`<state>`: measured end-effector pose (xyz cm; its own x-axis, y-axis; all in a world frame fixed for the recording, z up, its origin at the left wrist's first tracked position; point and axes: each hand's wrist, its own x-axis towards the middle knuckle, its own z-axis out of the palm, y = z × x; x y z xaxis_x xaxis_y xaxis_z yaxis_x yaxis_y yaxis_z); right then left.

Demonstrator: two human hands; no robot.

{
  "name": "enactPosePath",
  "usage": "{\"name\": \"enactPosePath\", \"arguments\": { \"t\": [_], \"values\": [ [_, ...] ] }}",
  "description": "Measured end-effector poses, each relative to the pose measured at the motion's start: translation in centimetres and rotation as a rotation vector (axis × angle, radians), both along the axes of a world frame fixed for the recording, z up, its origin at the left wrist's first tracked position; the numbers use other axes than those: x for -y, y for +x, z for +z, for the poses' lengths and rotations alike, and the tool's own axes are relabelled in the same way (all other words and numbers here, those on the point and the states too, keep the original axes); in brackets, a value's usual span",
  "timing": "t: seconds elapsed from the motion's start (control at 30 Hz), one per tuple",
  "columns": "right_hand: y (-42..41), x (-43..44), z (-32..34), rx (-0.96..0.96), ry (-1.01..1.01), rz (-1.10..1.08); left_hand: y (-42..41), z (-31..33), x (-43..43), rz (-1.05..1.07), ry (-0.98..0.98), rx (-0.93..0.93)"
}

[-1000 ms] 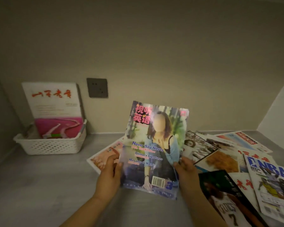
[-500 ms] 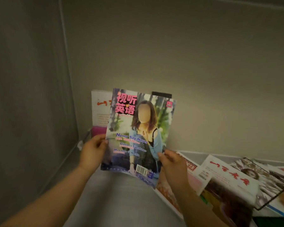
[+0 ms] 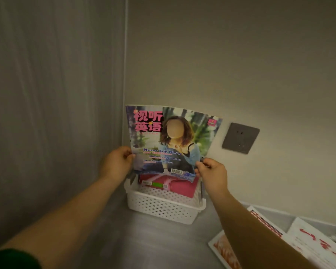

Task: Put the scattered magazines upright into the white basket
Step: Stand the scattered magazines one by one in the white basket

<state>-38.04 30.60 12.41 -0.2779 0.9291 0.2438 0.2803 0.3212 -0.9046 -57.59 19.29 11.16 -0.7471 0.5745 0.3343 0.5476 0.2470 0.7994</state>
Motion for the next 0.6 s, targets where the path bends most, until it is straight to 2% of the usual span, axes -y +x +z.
{"name": "enactPosePath", "arguments": {
  "t": [0.43,0.6],
  "values": [
    [-3.2,-3.7,-6.7,0.198,-0.202,-0.084,-2.1,-4.9,-6.0,-0.082,-0.28,-0.006],
    [-3.8,-4.6,-7.2,0.212,-0.151,-0.091,-2.5,-5.9,-7.4,-0.044,-0.219,0.061]
  ]
}}
